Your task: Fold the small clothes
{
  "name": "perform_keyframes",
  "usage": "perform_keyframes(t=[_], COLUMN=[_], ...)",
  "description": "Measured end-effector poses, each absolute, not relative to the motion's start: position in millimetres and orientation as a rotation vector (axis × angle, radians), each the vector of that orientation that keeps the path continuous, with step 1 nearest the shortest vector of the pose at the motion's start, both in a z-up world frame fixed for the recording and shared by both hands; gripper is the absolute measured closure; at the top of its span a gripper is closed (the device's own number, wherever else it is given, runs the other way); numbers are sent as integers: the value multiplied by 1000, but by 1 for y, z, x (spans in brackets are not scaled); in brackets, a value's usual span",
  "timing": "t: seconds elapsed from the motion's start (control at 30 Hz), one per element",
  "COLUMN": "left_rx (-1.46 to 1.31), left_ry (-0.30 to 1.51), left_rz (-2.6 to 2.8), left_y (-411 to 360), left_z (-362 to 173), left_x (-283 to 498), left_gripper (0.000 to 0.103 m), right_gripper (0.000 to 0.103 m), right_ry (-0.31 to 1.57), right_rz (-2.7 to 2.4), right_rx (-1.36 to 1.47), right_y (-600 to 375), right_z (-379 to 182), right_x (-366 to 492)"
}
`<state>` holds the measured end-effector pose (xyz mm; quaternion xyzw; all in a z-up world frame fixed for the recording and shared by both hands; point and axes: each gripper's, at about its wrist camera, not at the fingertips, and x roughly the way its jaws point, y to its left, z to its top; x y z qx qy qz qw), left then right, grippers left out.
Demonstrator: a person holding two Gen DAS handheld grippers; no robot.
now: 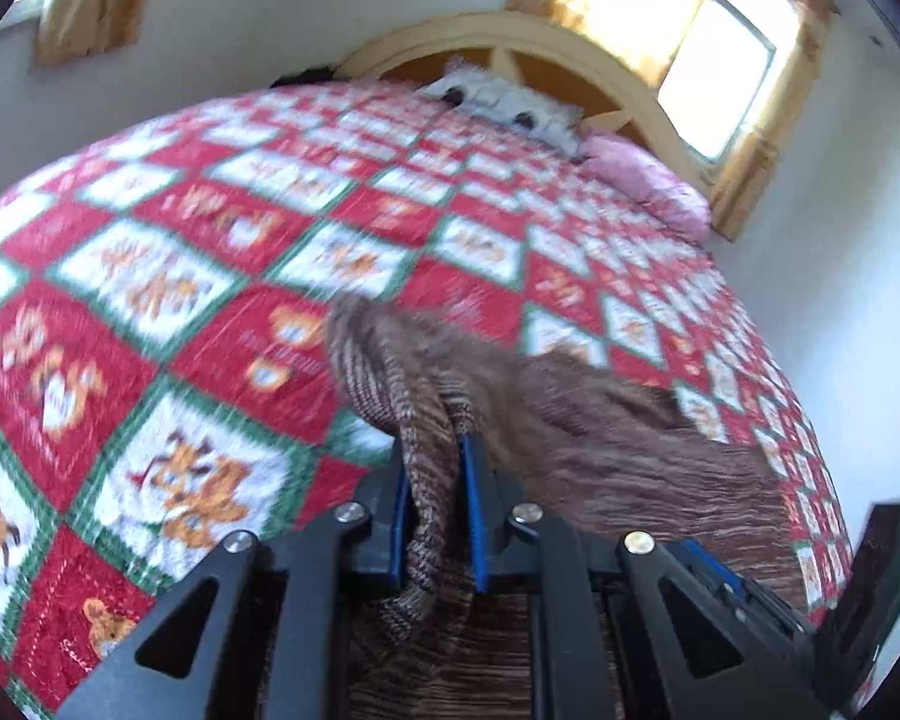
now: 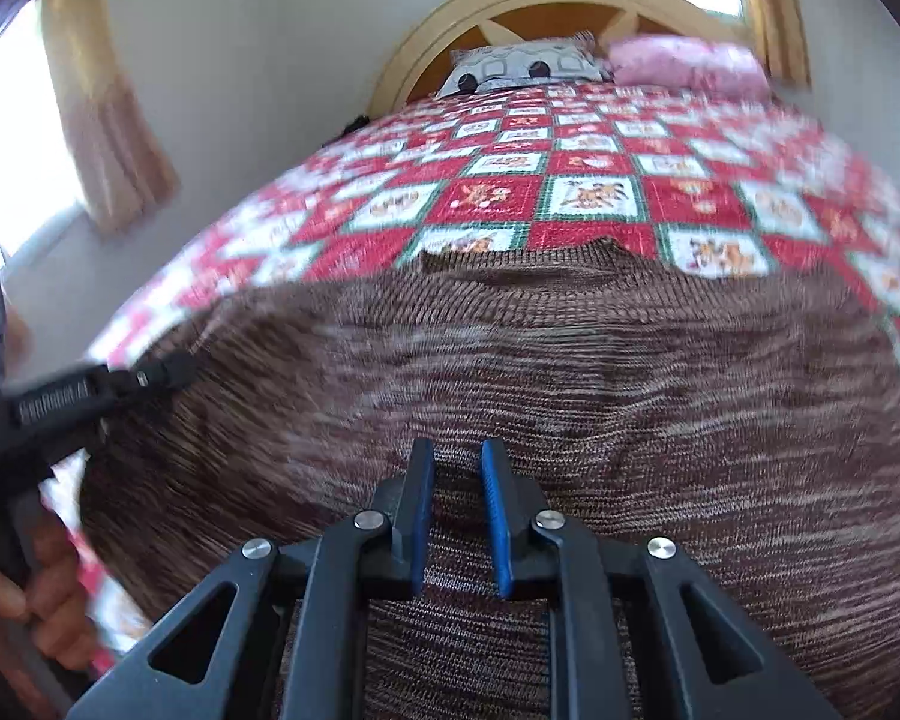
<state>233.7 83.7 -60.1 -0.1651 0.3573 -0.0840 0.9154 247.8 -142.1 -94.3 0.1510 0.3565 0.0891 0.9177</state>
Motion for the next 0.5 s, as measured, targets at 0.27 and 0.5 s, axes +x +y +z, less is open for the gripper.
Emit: perform_keyframes(t=[0.27, 0.5], left_rx=[-113, 6], left_ry=[666, 737], left_rz=[-296, -393], left_y=[4, -50], left_z=[-45, -78], left_x=[220, 216], left_gripper=[92, 96], right_gripper=[82, 41], right_ry=[740, 780], right_rz=[358, 447], right_rx=[605, 690], right_y=[-194, -206], right_z=[-76, -89], right_x=[268, 275])
